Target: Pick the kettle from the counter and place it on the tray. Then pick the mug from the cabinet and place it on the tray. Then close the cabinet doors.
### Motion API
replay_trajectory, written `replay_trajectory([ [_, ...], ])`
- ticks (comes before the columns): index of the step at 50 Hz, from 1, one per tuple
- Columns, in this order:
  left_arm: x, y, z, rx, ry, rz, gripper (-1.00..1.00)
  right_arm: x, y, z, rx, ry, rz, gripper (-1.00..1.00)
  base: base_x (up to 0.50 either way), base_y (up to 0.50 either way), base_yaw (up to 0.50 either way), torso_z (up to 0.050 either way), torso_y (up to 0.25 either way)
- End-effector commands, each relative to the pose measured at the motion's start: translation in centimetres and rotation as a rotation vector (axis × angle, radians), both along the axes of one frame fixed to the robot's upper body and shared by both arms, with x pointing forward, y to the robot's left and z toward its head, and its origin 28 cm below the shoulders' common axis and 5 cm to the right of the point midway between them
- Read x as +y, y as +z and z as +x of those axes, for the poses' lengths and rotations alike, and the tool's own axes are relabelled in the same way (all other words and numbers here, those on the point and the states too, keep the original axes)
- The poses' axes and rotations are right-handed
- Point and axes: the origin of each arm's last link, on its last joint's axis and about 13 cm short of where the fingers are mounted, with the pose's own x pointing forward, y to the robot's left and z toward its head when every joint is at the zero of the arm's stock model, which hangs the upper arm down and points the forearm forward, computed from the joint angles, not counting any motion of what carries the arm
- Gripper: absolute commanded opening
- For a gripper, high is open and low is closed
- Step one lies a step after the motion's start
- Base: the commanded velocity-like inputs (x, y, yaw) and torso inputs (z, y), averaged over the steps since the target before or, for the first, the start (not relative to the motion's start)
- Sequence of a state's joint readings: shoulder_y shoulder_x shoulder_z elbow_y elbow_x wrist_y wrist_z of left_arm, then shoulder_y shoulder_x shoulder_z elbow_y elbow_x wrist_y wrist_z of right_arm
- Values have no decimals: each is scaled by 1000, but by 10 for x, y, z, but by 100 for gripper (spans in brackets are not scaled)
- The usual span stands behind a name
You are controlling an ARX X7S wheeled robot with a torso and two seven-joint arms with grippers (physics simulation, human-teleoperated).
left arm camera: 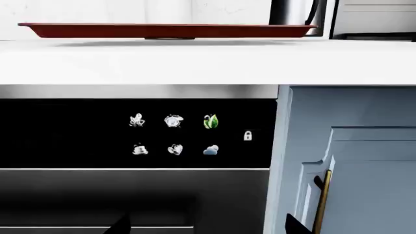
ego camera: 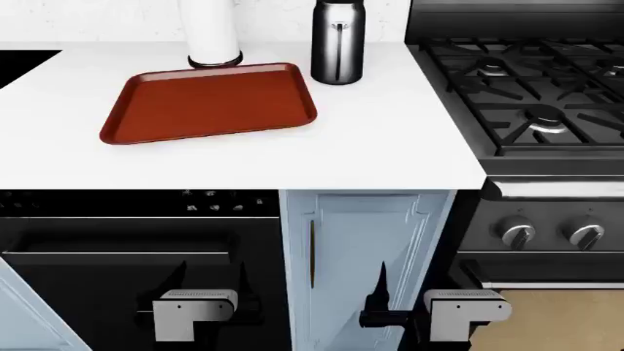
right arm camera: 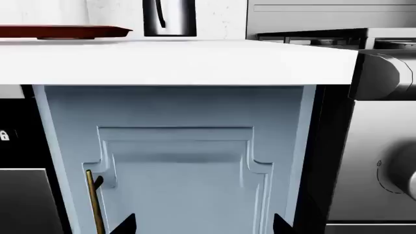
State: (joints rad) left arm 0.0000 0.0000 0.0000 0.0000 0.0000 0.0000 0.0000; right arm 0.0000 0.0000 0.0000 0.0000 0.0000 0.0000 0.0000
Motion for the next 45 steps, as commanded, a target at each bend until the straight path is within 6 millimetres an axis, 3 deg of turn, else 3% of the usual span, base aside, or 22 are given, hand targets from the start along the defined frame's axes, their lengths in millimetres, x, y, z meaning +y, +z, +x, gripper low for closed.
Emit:
replay_trajectory([
  [1,1,3,0,-6,4,-2,100,1,4,1,-15,-8,10,100,0,0,0,0,0],
  [7,0,24,-1,-34,-24,25,100,1,28,1,-80,-32,42,100,0,0,0,0,0],
  [18,0,88,-5,-178,-51,62,100,-2,85,-6,-241,-20,23,100,9,97,0,0,0],
  [28,2,115,-1,-238,-41,90,100,-5,112,-1,-289,-4,23,100,175,492,0,0,0],
  [45,19,188,3,-318,-27,172,100,-22,198,-4,-343,17,-28,100,196,139,0,0,0],
])
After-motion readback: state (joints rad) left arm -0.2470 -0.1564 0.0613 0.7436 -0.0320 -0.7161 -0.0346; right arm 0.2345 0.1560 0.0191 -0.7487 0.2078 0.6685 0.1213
